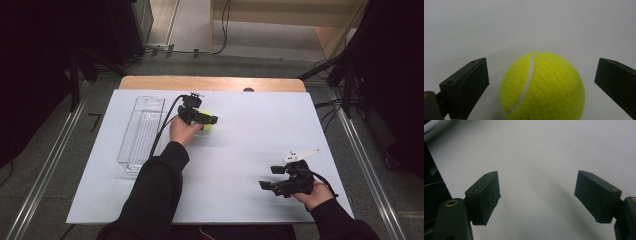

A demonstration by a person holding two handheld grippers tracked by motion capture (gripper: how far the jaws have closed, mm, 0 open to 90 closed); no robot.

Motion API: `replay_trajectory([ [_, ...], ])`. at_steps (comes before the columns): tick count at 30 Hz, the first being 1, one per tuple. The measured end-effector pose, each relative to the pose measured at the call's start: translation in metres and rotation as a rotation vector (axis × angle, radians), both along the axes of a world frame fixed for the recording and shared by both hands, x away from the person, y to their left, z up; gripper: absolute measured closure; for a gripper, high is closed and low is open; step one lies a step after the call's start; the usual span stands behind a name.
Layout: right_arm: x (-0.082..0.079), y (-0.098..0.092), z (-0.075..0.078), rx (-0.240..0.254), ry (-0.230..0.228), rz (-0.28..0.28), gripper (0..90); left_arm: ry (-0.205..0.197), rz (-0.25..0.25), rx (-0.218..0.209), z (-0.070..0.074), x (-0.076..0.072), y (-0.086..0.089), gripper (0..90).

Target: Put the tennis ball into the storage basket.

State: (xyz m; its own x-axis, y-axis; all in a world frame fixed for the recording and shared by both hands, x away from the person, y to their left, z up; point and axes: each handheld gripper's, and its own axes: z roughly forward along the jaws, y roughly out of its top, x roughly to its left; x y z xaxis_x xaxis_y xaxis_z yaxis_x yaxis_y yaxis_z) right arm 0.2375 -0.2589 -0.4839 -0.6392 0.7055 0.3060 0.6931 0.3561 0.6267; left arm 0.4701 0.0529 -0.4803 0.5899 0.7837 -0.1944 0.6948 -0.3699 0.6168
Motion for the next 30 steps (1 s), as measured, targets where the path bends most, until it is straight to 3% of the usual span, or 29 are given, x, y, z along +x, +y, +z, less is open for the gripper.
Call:
replay_trajectory([
  [6,0.0,0.0,0.0,0.0,0.0,0.0,18.5,0.014,0.004,-0.006,-0.007,0.0,0.001,1.2],
  [21,0.0,0.0,0.0,-0.002,0.002,0.0,18.5,-0.018,0.008,0.067,-0.019,-0.005,0.0,5.4],
  [25,0.0,0.0,0.0,-0.002,0.002,0.0,18.5,-0.042,0.004,0.087,-0.019,-0.007,0.0,10.3],
  [26,0.0,0.0,0.0,-0.002,0.001,0.002,18.5,-0.045,-0.008,0.075,-0.019,-0.008,0.0,18.5],
  [30,0.0,0.0,0.0,-0.001,0.001,0.0,18.5,-0.069,-0.033,0.081,-0.019,-0.012,-0.006,25.4],
])
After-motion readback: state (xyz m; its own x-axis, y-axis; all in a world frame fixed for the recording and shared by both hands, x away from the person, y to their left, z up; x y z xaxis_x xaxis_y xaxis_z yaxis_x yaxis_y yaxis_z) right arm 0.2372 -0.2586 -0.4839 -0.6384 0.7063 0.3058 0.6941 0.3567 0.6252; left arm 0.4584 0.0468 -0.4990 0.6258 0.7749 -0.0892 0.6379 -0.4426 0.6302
